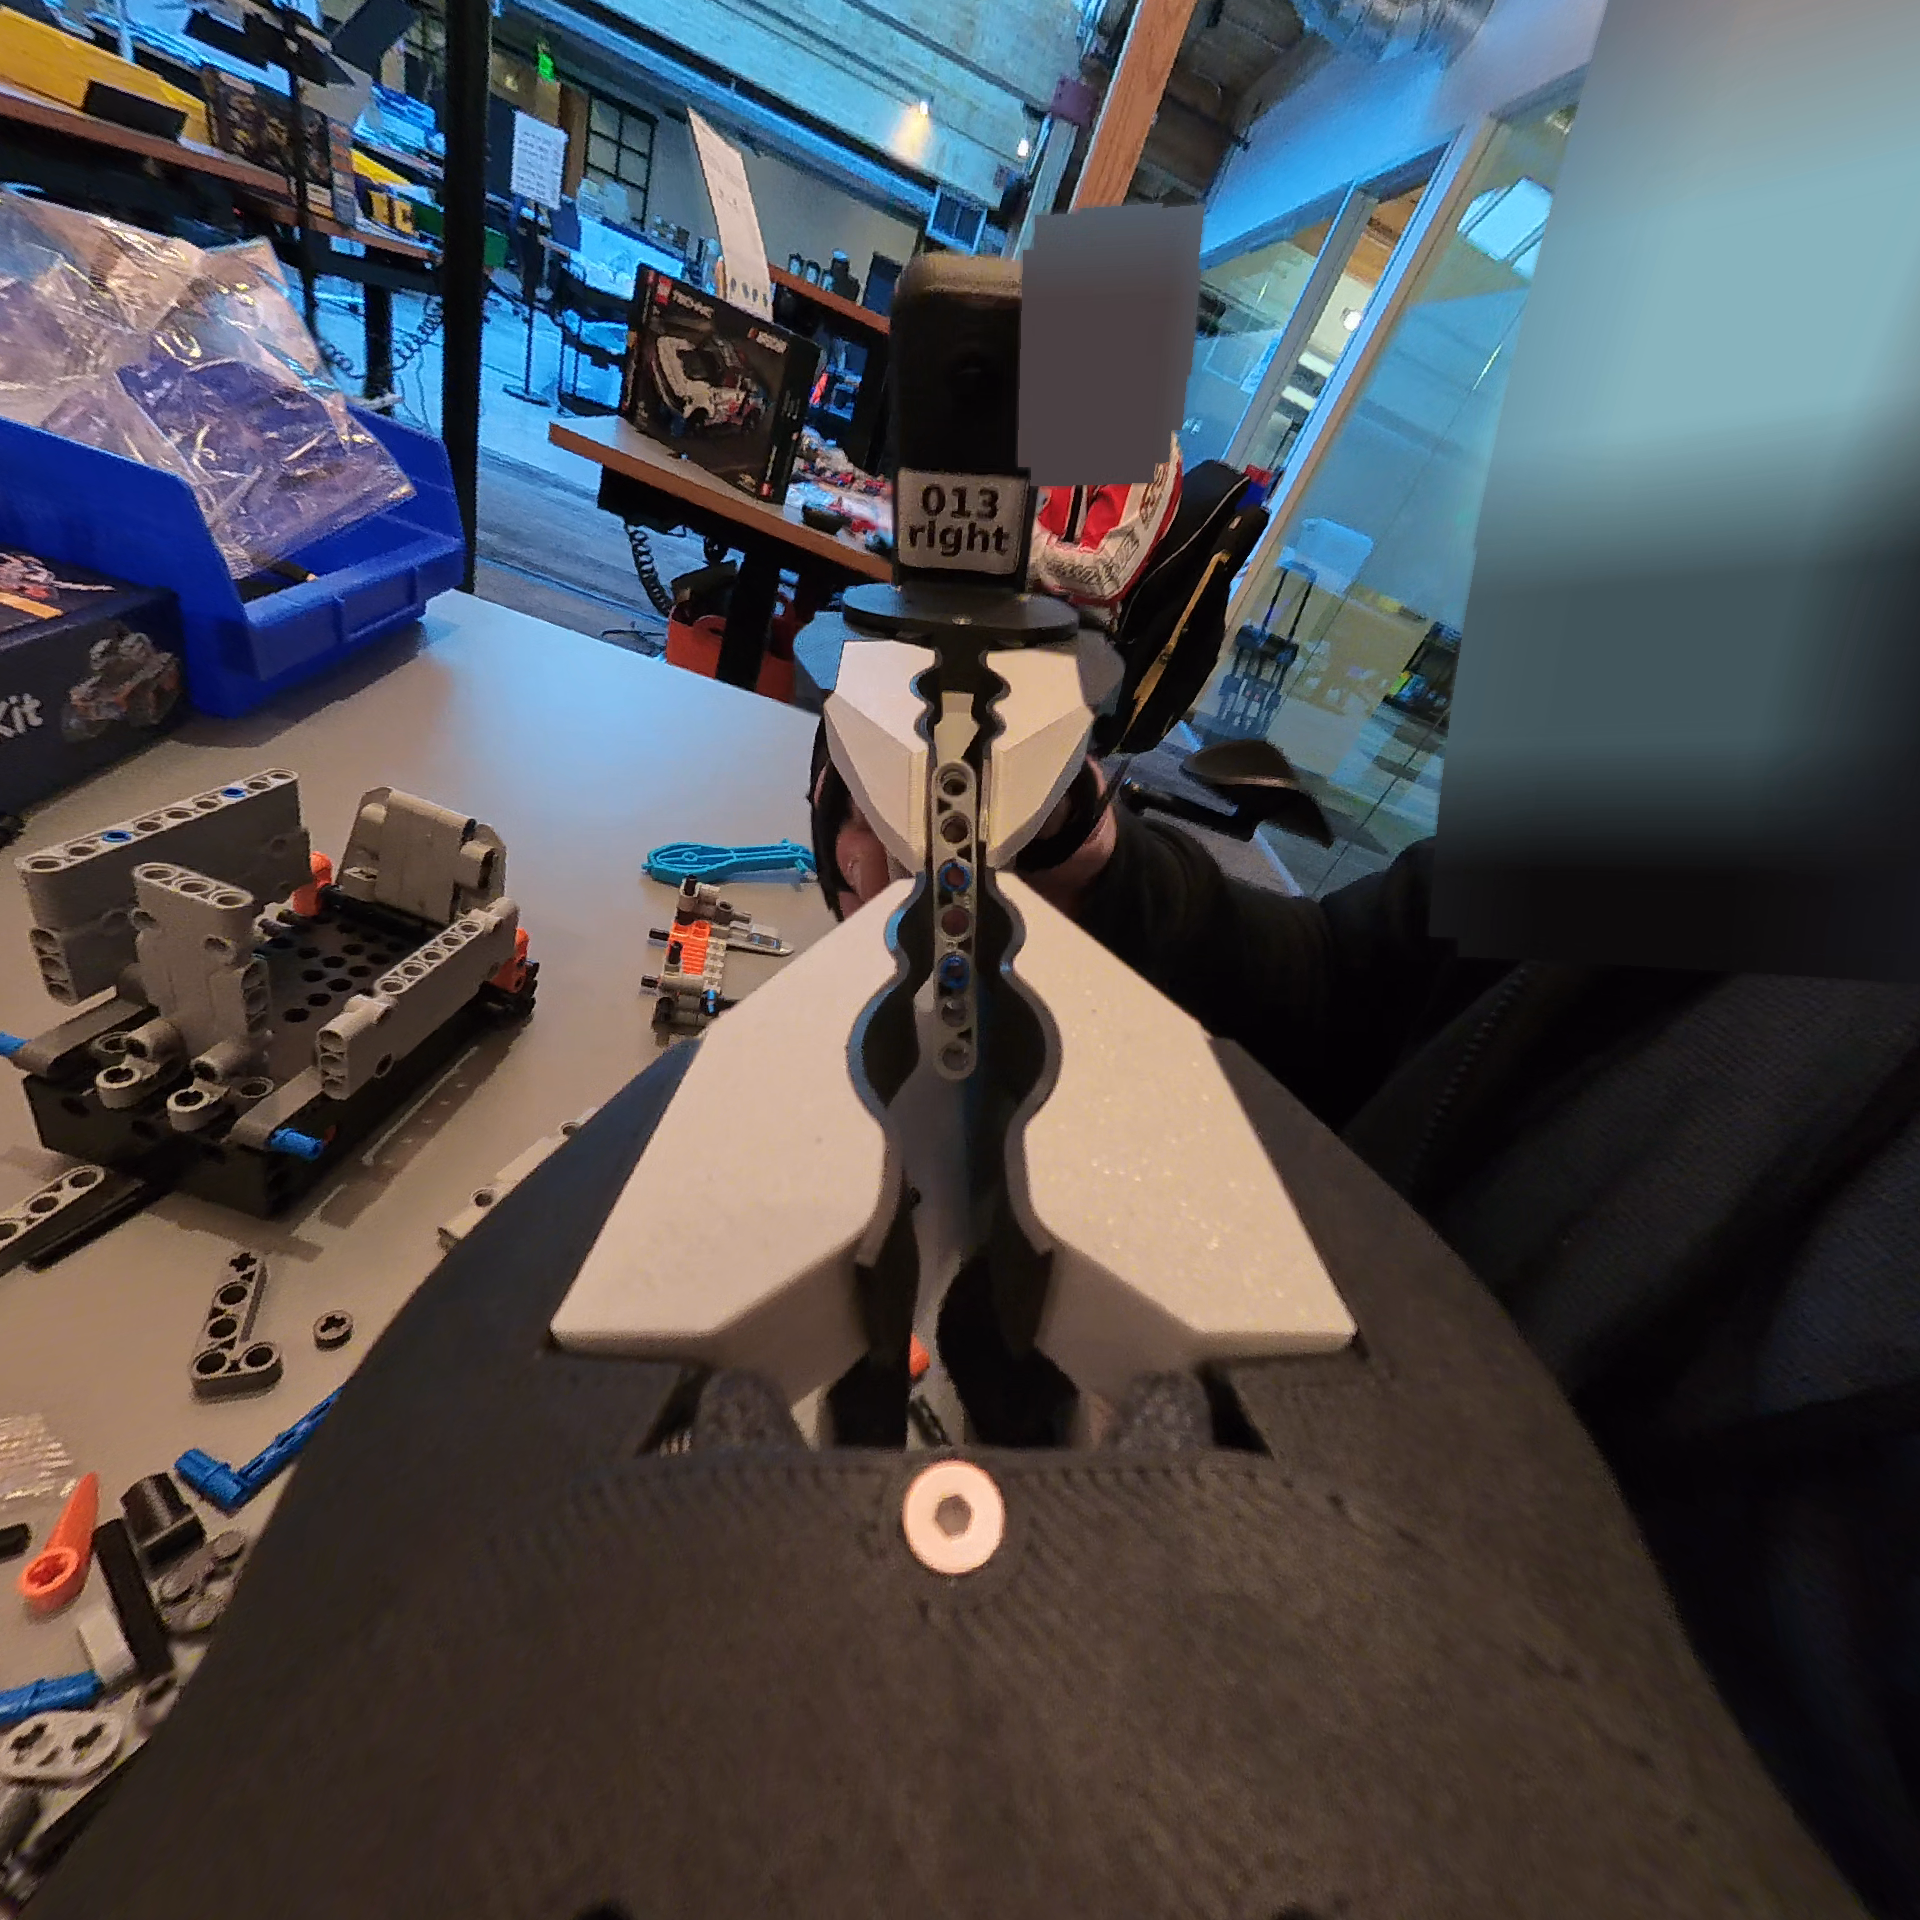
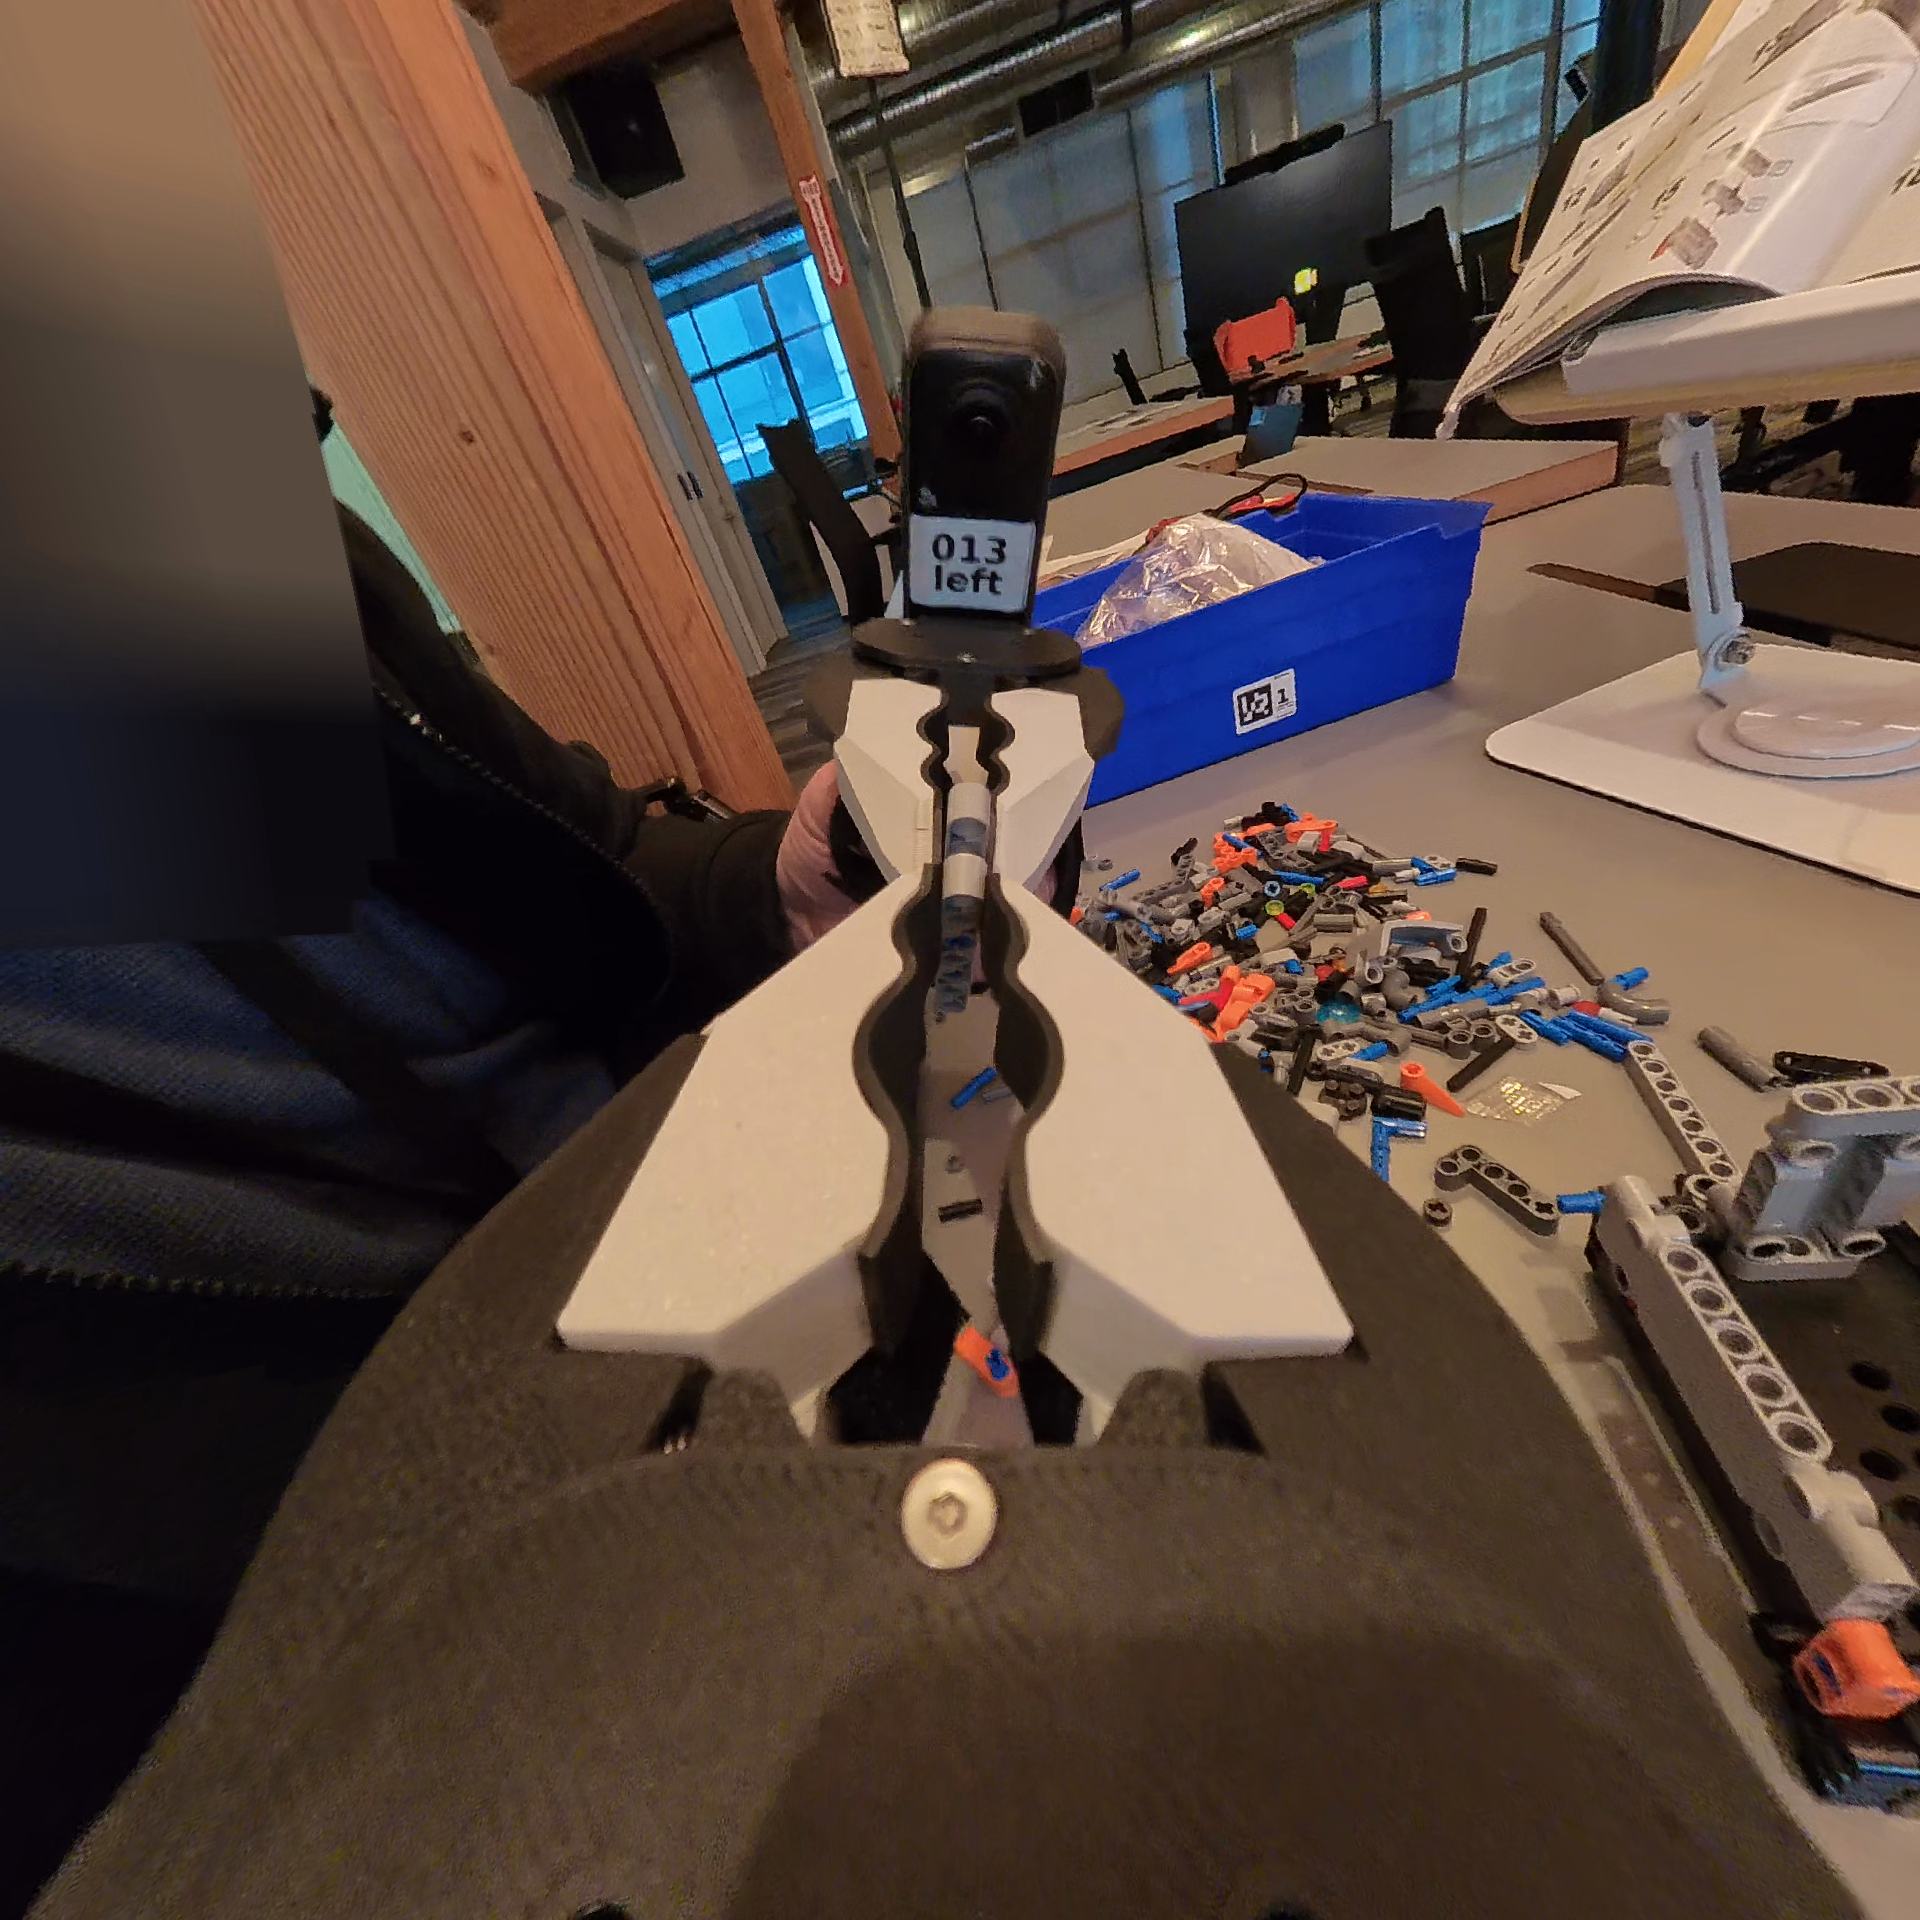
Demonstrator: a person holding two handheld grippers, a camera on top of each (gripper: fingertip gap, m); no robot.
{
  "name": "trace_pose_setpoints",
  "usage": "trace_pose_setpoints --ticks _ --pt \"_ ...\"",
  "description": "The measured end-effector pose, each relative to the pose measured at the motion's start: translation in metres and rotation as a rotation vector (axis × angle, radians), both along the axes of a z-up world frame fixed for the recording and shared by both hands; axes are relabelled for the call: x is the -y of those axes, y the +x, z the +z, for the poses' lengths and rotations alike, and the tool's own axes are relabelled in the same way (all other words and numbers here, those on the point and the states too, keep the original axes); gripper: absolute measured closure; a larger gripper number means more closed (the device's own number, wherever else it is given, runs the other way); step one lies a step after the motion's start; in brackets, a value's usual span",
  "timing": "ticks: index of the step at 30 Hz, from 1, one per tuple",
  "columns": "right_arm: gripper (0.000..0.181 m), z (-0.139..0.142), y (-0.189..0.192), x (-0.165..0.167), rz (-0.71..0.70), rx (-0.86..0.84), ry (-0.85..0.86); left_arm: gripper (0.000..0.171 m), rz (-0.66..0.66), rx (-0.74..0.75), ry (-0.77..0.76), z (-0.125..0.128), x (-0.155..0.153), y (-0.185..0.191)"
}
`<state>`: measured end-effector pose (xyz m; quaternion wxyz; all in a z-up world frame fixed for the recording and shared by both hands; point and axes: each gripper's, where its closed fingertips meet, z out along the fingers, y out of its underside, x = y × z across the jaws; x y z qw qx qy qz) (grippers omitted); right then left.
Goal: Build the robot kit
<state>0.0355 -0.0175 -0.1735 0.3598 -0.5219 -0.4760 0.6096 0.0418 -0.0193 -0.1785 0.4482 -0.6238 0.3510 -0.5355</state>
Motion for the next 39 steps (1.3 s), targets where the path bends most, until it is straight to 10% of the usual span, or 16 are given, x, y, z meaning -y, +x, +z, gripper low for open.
trace_pose_setpoints --ticks 39 --pt "0.176 -0.025 -0.002 0.002 0.034 0.148 0.052 0.166 -0.035 -0.013 -0.075 -0.012 -0.001 -0.007"
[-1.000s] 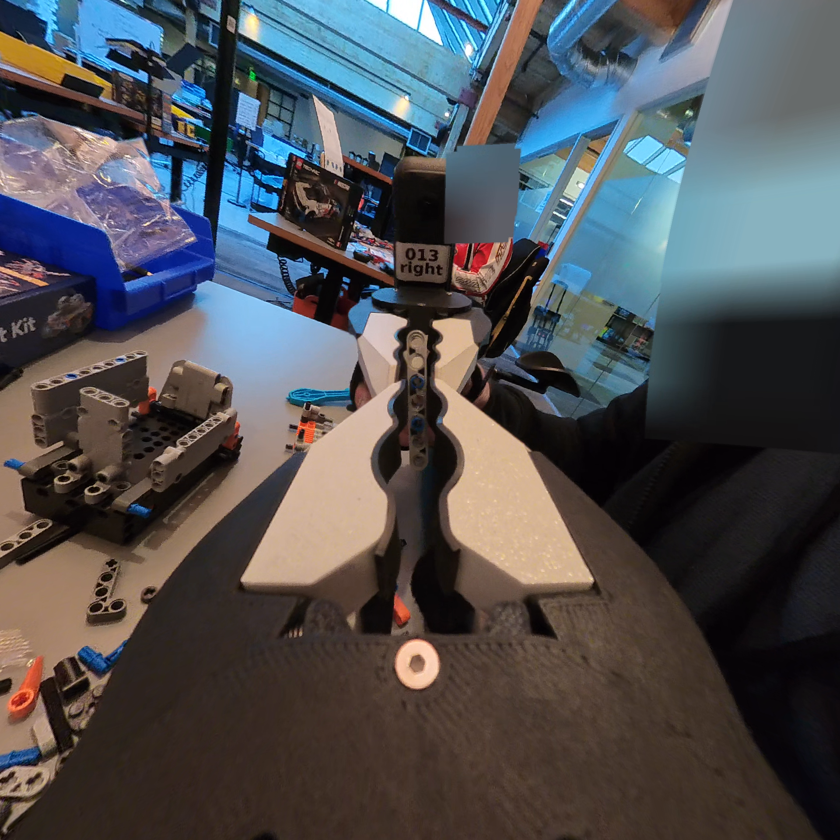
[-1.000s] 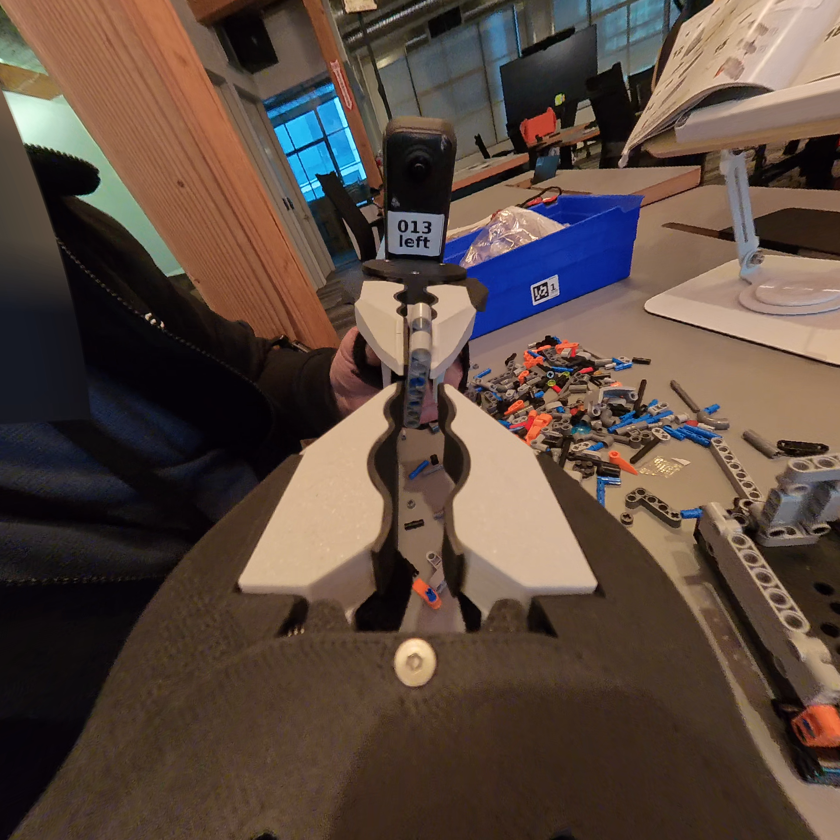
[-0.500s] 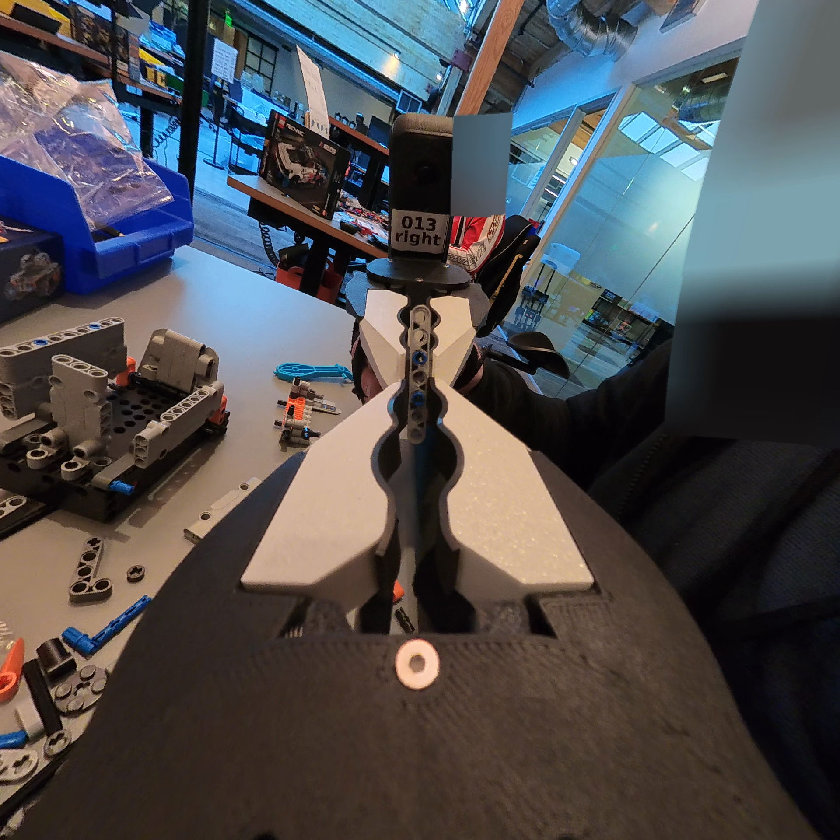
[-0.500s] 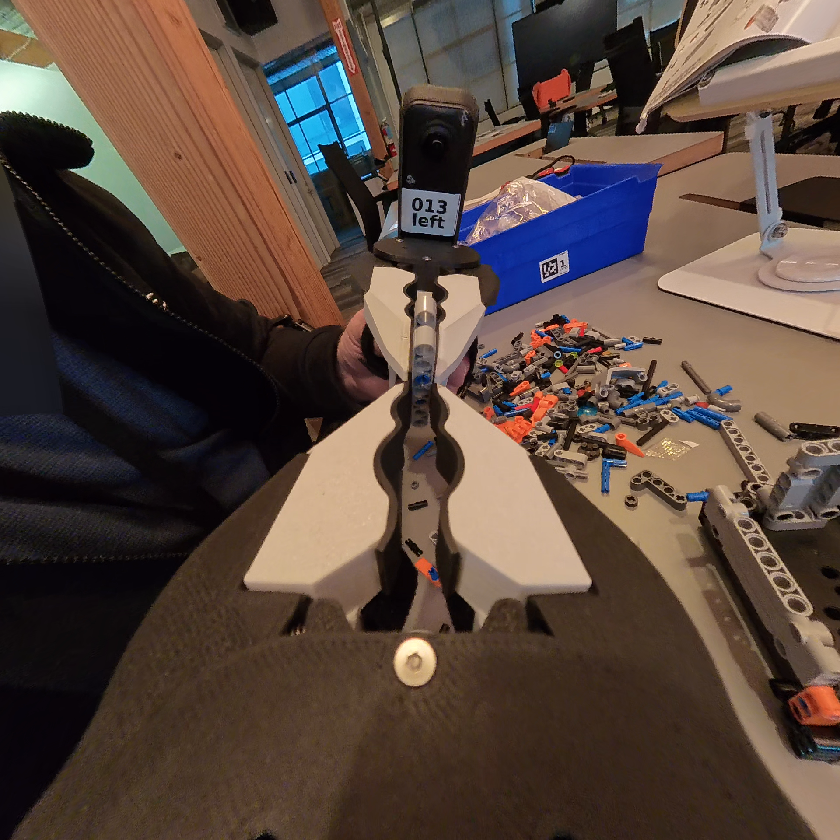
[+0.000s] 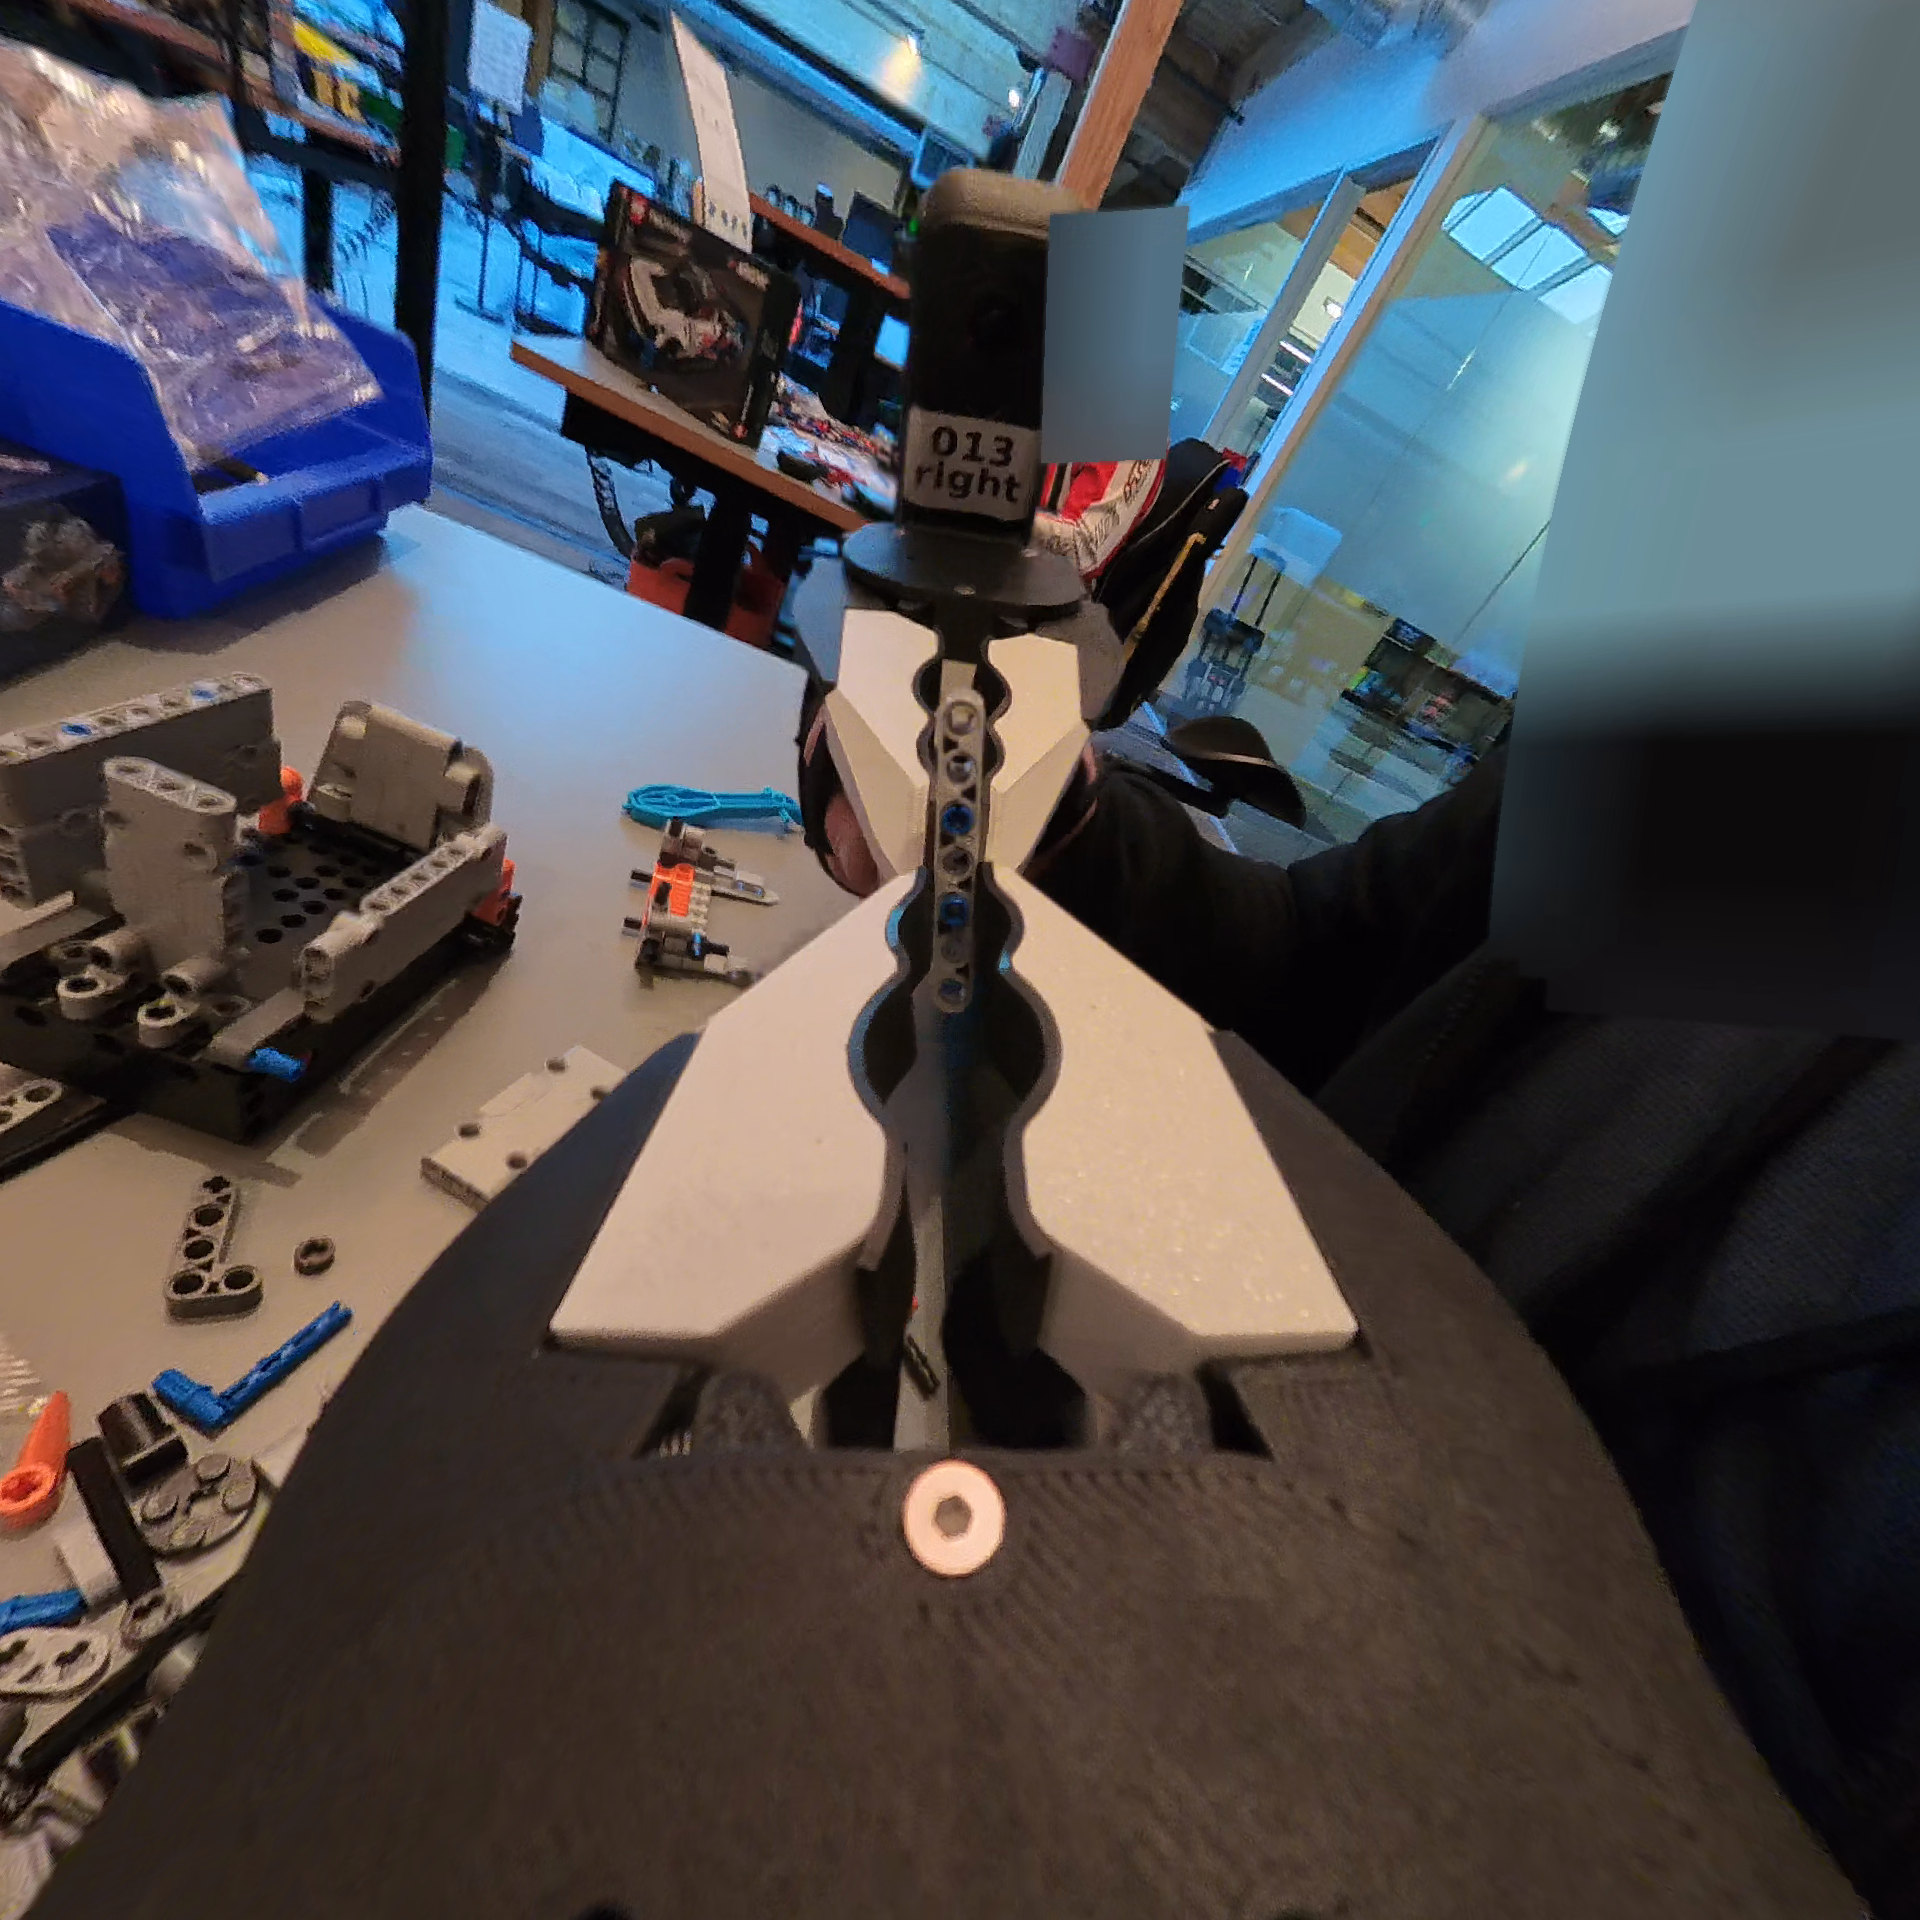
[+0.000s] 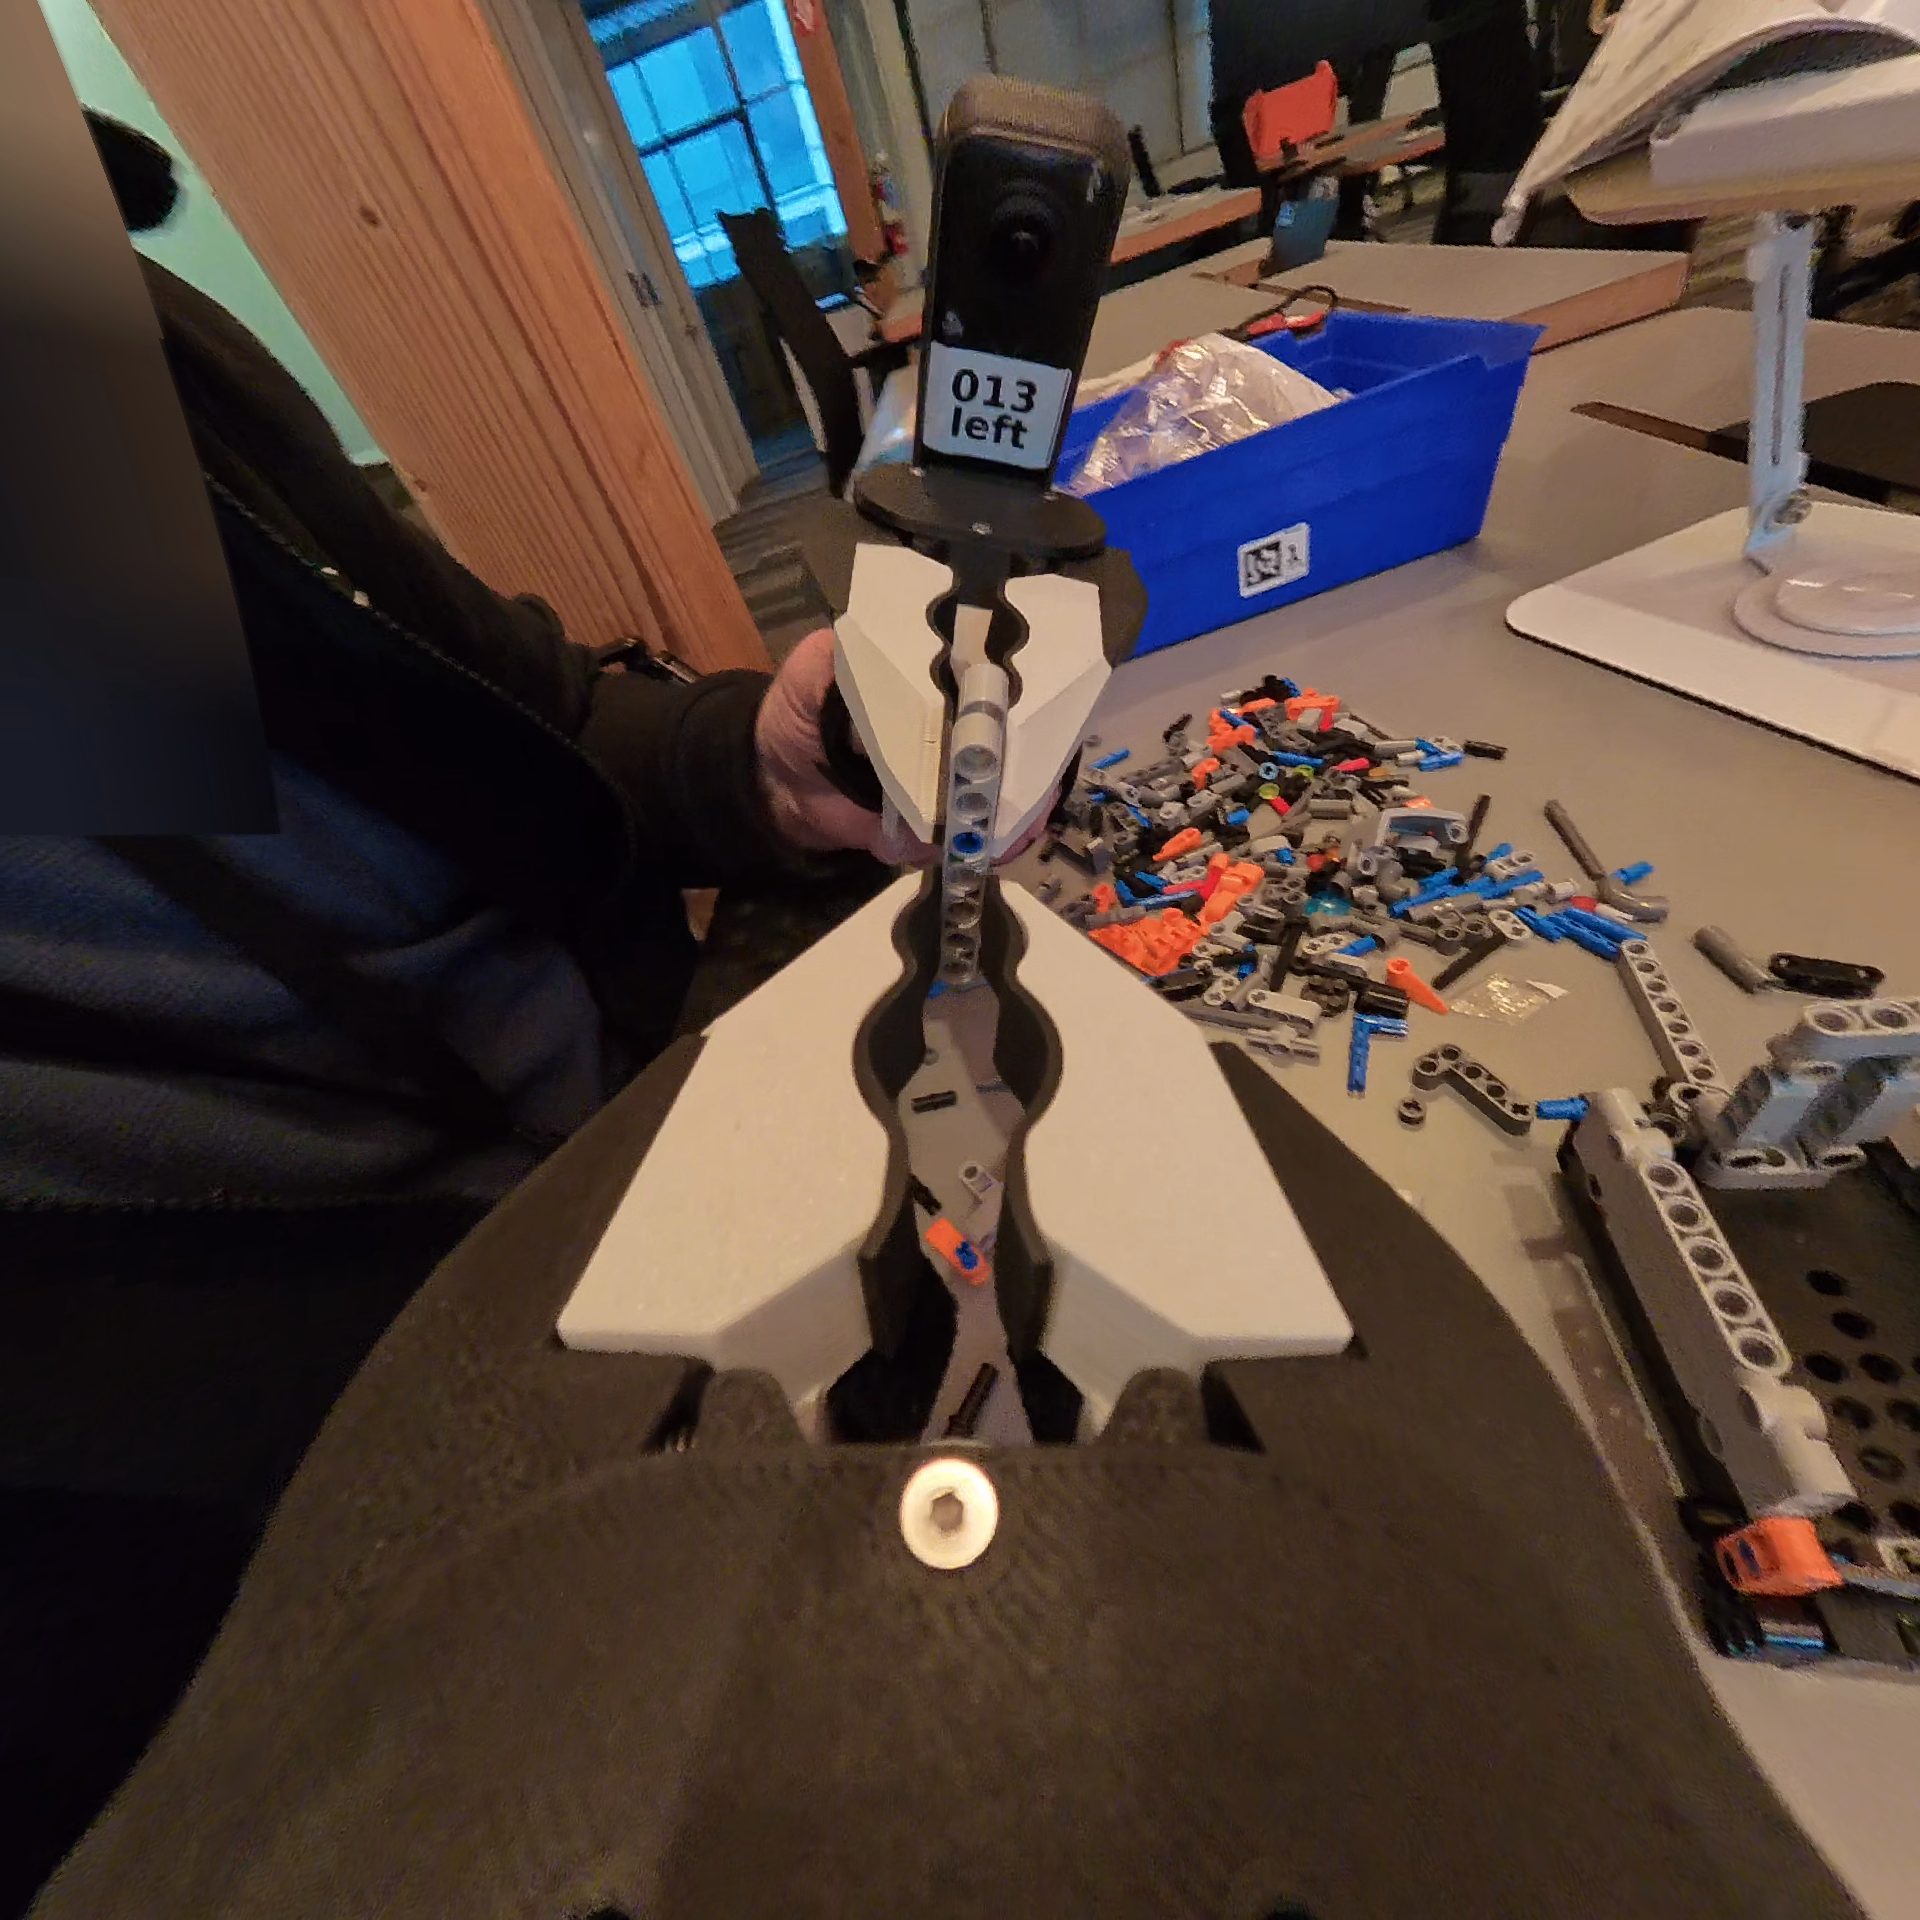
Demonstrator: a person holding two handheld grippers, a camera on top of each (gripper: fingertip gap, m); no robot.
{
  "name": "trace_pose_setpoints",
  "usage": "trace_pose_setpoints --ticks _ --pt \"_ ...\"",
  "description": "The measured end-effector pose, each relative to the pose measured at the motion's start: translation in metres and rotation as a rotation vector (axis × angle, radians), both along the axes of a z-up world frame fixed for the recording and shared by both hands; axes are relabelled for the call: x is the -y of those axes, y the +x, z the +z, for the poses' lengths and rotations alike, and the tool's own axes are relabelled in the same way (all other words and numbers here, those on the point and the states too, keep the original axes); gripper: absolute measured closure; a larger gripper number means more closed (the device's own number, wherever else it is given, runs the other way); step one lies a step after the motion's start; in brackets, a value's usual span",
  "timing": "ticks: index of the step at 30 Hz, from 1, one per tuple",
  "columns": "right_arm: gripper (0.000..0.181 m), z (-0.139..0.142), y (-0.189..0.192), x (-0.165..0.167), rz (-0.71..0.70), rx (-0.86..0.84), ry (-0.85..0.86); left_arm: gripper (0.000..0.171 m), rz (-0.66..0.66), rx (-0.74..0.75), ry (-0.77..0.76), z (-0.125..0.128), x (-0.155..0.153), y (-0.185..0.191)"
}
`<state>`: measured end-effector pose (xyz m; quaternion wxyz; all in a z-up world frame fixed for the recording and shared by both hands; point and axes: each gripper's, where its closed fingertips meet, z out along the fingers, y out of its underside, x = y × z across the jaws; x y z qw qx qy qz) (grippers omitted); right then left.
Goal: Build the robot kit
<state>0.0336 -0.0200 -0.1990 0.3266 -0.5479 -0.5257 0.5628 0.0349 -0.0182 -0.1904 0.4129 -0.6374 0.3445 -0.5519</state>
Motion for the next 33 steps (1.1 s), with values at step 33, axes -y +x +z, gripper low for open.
trace_pose_setpoints --ticks 33 --pt "0.176 0.018 0.004 -0.022 -0.074 -0.092 -0.043 0.166 0.155 0.095 0.017 0.018 -0.025 -0.024"
